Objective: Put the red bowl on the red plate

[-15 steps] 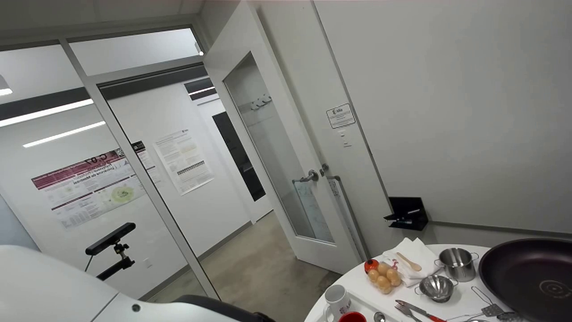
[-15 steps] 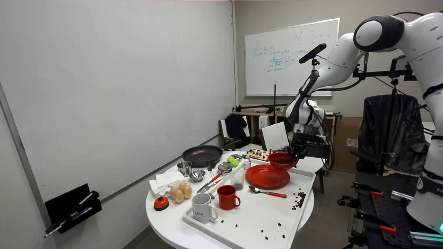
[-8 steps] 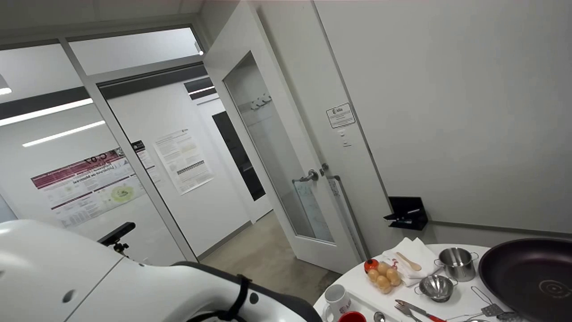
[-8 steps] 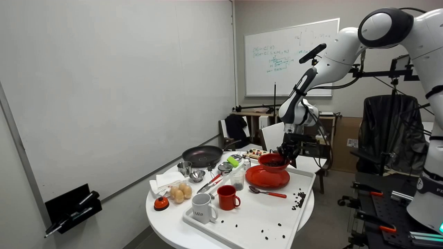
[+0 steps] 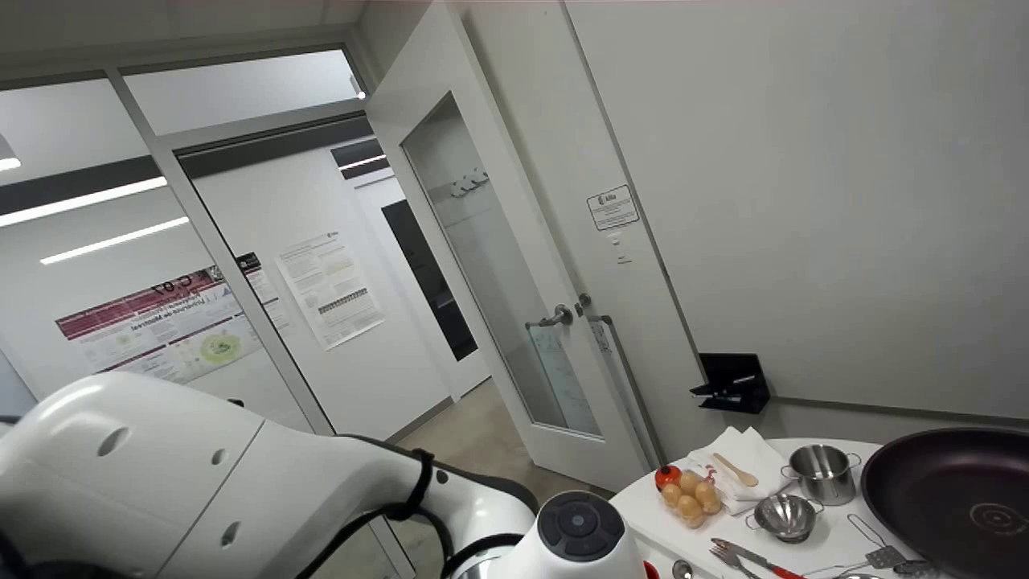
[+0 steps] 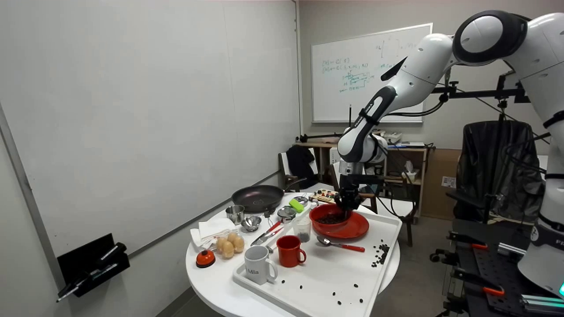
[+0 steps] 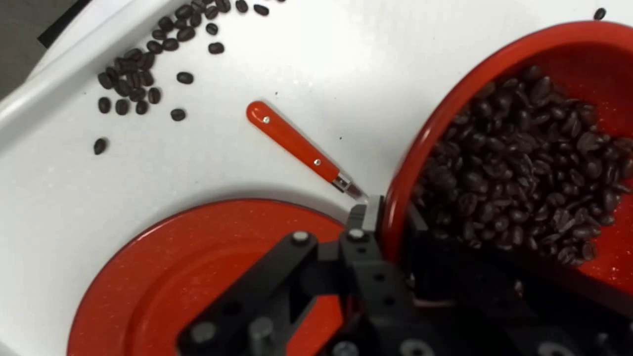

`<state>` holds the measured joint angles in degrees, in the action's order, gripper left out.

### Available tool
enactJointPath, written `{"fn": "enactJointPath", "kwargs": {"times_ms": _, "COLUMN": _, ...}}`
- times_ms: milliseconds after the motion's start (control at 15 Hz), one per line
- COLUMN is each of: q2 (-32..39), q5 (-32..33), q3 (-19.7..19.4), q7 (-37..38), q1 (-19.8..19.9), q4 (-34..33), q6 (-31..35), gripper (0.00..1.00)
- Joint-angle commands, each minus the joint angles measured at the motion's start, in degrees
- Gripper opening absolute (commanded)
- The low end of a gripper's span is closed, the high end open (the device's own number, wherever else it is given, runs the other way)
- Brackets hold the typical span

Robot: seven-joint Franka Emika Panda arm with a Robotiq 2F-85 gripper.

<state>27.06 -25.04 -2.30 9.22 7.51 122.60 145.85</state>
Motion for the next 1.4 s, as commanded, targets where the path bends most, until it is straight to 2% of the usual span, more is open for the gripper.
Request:
{"fn": "enactJointPath", "kwargs": {"times_ms": 0, "q2": 6.30, "q5": 4.05, "q3": -0.33, "q7": 3.76, "q1": -1.61, "q4": -9.85, "q6": -6.84, "gripper": 0.05}}
{"fn": "enactJointPath", "kwargs": {"times_ms": 267, "q2": 11.53, "q5": 5.94, "q3": -0.66, "q7": 5.52, "q1": -1.83, "q4": -17.99, "q6": -12.23, "gripper": 0.05}}
{"fn": "enactJointPath", "kwargs": {"times_ms": 467, "q2": 13.01, "q5": 5.34, "q3": -0.67, "q7": 4.97, "q1": -1.33, "q4": -19.53, "q6": -12.37, "gripper": 0.05}}
{"fn": "enactJointPath", "kwargs": {"times_ms": 867, "q2": 10.20, "q5": 2.07, "q3": -0.26, "q7": 3.19, "q1": 1.26, "q4": -12.15, "q6": -6.29, "gripper": 0.05}}
{"fn": "enactJointPath", "kwargs": {"times_ms": 1333, "q2": 4.83, "q5": -7.29, "q3": 1.82, "q7": -0.89, "q1": 8.08, "q4": -0.42, "q6": 4.97, "gripper": 0.05}}
